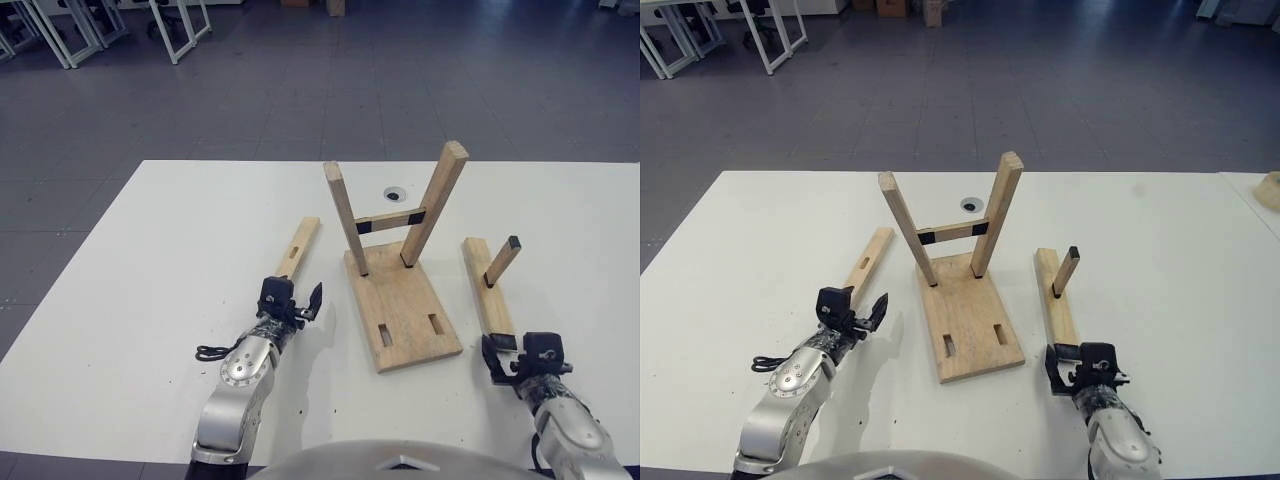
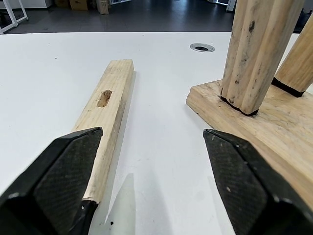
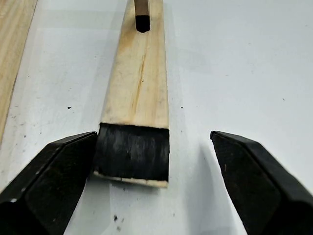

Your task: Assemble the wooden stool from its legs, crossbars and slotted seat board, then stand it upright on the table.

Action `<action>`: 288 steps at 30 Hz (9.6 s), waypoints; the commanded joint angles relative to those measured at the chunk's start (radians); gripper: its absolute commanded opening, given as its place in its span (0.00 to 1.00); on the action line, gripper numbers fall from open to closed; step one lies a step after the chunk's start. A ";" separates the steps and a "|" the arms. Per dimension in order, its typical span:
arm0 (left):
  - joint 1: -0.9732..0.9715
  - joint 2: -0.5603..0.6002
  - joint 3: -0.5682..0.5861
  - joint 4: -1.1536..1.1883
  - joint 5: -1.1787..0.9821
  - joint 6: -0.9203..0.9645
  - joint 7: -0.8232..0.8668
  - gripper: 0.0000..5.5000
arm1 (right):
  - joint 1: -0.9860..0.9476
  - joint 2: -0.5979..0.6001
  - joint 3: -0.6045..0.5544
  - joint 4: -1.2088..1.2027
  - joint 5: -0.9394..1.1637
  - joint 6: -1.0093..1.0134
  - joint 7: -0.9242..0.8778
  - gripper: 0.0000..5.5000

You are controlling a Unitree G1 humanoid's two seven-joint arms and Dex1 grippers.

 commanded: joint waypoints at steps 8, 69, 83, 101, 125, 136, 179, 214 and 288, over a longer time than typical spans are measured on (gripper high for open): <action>-0.003 0.010 0.007 -0.012 0.003 0.017 0.002 0.69 | -0.155 -0.081 -0.016 -0.058 0.070 0.329 0.054 0.40; -0.451 0.413 0.209 0.060 -1.210 0.466 -0.451 0.37 | -0.494 -0.659 0.100 0.171 0.731 0.255 0.702 0.62; -0.389 0.318 -0.033 0.141 -0.694 0.141 -0.712 0.37 | -0.430 -0.561 0.142 0.224 0.525 0.137 0.696 0.62; -0.453 0.312 -0.047 0.265 -0.551 0.051 -0.817 0.37 | -0.354 -0.644 0.281 0.191 0.320 0.055 0.751 0.62; -0.634 0.269 0.020 0.369 -0.537 0.051 -0.857 0.37 | -0.313 -0.676 0.420 0.237 0.128 -0.102 0.783 0.62; -0.658 0.324 -0.022 0.361 -0.508 0.080 -0.975 0.37 | -0.329 -0.674 0.418 0.249 0.124 -0.109 0.788 0.62; -0.326 0.457 -0.327 0.346 0.035 -0.354 -0.839 0.37 | -0.371 -0.511 0.037 0.295 0.358 0.049 0.607 0.62; -0.465 0.499 -0.386 0.567 -0.049 -0.514 -0.994 0.59 | -0.520 -0.323 0.354 0.468 0.132 -0.131 0.616 0.62; -0.749 0.429 0.360 0.163 -1.157 0.641 -0.682 0.38 | -1.130 -0.139 -0.076 0.296 1.481 0.503 0.156 0.68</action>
